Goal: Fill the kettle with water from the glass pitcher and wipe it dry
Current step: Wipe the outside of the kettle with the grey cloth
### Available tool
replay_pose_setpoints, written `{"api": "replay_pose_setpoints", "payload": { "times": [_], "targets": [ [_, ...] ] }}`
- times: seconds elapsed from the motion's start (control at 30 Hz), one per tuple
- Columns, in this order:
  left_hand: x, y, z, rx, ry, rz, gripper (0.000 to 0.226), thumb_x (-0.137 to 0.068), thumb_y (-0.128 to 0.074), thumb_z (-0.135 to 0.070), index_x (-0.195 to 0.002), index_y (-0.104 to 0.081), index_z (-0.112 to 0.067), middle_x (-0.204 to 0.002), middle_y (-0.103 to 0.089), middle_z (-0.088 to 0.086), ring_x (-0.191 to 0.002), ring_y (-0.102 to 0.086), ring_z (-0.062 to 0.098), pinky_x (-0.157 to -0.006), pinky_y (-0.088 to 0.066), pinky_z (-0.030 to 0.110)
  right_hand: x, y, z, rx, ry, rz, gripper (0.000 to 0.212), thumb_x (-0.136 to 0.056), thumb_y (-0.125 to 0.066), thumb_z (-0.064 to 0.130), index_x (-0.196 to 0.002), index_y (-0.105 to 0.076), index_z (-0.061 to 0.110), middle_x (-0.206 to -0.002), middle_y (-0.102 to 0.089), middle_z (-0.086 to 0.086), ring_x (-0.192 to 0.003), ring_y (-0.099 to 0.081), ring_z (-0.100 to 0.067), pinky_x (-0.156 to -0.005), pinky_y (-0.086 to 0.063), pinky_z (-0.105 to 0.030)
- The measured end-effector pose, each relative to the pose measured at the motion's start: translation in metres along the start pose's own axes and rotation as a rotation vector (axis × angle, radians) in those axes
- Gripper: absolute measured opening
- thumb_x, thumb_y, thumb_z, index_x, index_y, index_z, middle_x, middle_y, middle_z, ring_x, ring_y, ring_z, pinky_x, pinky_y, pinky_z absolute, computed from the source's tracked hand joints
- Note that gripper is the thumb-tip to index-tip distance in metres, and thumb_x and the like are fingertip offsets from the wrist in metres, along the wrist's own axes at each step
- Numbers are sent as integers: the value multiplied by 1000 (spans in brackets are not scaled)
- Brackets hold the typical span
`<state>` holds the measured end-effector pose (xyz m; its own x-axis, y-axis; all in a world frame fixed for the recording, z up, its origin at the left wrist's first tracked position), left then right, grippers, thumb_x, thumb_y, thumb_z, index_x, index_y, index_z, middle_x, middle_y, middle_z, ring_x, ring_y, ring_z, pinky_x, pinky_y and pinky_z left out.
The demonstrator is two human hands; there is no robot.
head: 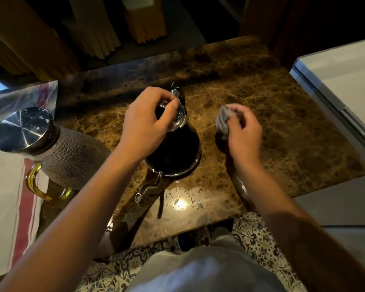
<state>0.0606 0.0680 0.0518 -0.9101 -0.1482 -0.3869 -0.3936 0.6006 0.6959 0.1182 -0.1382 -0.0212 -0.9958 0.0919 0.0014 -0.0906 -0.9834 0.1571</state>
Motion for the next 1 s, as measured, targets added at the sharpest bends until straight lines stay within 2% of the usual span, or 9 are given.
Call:
{"api": "replay_pose_setpoints", "payload": {
  "times": [0.17, 0.23, 0.3, 0.37, 0.47, 0.6, 0.73, 0.87, 1.0],
  "targets": [
    [0, 8, 1, 55, -32, 189, 25, -102, -59, -35, -124, -61, -24, -126, -61, -7, -115, -57, 4, -96, -49, 24, -78, -45, 35, -116, -72, 172, 16, -102, -60, 23, -107, -75, 23, -112, -75, -1, -107, -71, -18, -87, -59, -32],
    [-1, 12, -2, 13, -41, 281, 36, -99, -61, -43, -130, -57, -25, -134, -57, -7, -122, -52, 5, -101, -47, 26, -89, -70, 45, -67, -35, 284, 18, -103, -59, 23, -110, -75, 18, -110, -74, 1, -106, -69, -13, -88, -57, -26],
    [-1, 16, -6, -53, -18, 376, 57, -91, -61, -57, -138, -51, -25, -144, -51, -5, -131, -46, 5, -108, -45, 31, -90, -91, 51, -67, -55, 408, 17, -103, -59, 22, -103, -75, 17, -104, -74, 0, -101, -69, -15, -89, -57, -30],
    [2, 18, -9, -218, -16, 394, 77, -86, -56, -72, -146, -45, -24, -155, -42, 0, -141, -39, 14, -115, -38, 37, -91, -103, 53, -86, -92, 539, 20, -101, -59, 19, -90, -76, 19, -92, -73, -1, -93, -68, -17, -90, -56, -36],
    [10, 23, -16, -551, 3, 315, 87, -85, -44, -83, -150, -41, -26, -156, -41, 6, -142, -39, 27, -113, -37, 42, -95, -106, 56, -9, -41, 705, 23, -98, -63, 22, -78, -75, 22, -77, -70, 5, -79, -66, -9, -81, -53, -29],
    [17, 19, -27, -545, 107, 311, 86, -87, -46, -78, -154, -36, -25, -150, -45, 2, -137, -41, 23, -108, -41, 37, -102, -96, 53, 49, 34, 858, 21, -97, -66, 29, -79, -73, 20, -77, -67, 6, -75, -65, -6, -75, -52, -24],
    [16, 1, -40, -369, 176, 331, 71, -95, -56, -57, -155, -33, -26, -161, -33, 0, -149, -27, 21, -120, -25, 34, -109, -76, 39, 17, -34, 877, 22, -95, -68, 32, -75, -71, 21, -74, -65, 2, -72, -63, -13, -74, -50, -33],
    [4, -21, -51, -340, 192, 297, 57, -99, -53, -53, -149, -42, -28, -163, -28, 4, -152, -24, 23, -122, -24, 38, -115, -49, 24, -113, -112, 888, 31, -94, -69, 30, -63, -71, 23, -65, -62, 3, -64, -60, -15, -70, -48, -35],
    [-13, -26, -58, -298, 212, 350, 51, -97, -49, -56, -144, -48, -36, -166, -23, 1, -158, -11, 23, -126, -23, 48, -115, -17, 6, -234, -68, 809, 28, -95, -68, 33, -76, -68, 12, -72, -59, -4, -67, -57, -17, -66, -47, -32]
  ]
}}
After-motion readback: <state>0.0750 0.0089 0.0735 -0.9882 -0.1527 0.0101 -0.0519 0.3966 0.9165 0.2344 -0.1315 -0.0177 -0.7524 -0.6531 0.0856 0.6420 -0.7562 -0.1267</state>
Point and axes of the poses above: each hand's wrist, its own x-axis away from the middle knuckle, its own y-axis out of the back of the hand, z = x × y, the point moved 2 cm from there along -x, towards the middle knuckle
